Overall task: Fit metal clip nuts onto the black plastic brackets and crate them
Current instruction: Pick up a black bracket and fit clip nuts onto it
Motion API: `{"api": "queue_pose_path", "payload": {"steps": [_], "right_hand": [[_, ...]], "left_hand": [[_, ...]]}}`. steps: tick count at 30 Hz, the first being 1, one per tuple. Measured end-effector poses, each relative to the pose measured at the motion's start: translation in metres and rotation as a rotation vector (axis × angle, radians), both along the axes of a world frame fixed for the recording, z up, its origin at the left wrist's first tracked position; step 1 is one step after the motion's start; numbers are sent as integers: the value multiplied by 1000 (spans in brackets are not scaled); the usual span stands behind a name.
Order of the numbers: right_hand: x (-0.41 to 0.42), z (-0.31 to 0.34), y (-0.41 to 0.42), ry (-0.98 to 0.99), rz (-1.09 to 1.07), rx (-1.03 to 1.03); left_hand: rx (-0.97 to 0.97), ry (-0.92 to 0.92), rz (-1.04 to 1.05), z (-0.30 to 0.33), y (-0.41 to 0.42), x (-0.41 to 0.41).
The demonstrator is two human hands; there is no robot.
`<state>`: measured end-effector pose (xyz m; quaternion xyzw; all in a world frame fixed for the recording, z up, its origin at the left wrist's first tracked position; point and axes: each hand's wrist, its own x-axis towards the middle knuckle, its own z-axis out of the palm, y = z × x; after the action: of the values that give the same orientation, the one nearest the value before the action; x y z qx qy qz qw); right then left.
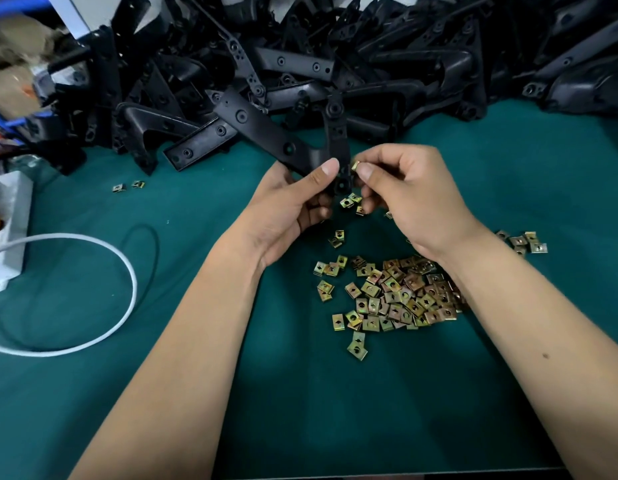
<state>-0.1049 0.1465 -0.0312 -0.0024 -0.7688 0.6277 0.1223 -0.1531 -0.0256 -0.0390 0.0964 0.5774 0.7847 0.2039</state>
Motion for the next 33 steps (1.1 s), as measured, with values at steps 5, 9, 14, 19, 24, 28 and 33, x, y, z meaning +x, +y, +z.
{"api": "queue_pose_path", "payload": {"steps": [5,9,14,19,24,28,33], "right_hand": [[2,3,1,1,45,30],[2,3,2,15,47,14],[1,3,2,-16,45,-64],[2,4,3,-136,53,-267],[3,8,2,-158,118,-269],[5,8,-1,-132,103,-176],[4,7,-1,-116,53,-122]], "left_hand": [[-16,10,4,-2,0,-1],[-14,4,14,-2,1,-2],[-23,12,15,-3,1,-2],[-23,6,3,-2,0,-1],[-10,-2,-5,-2,-1,-1],[-86,48,31,-3,0,-1],[-145,82,93,-4,4,0]]}}
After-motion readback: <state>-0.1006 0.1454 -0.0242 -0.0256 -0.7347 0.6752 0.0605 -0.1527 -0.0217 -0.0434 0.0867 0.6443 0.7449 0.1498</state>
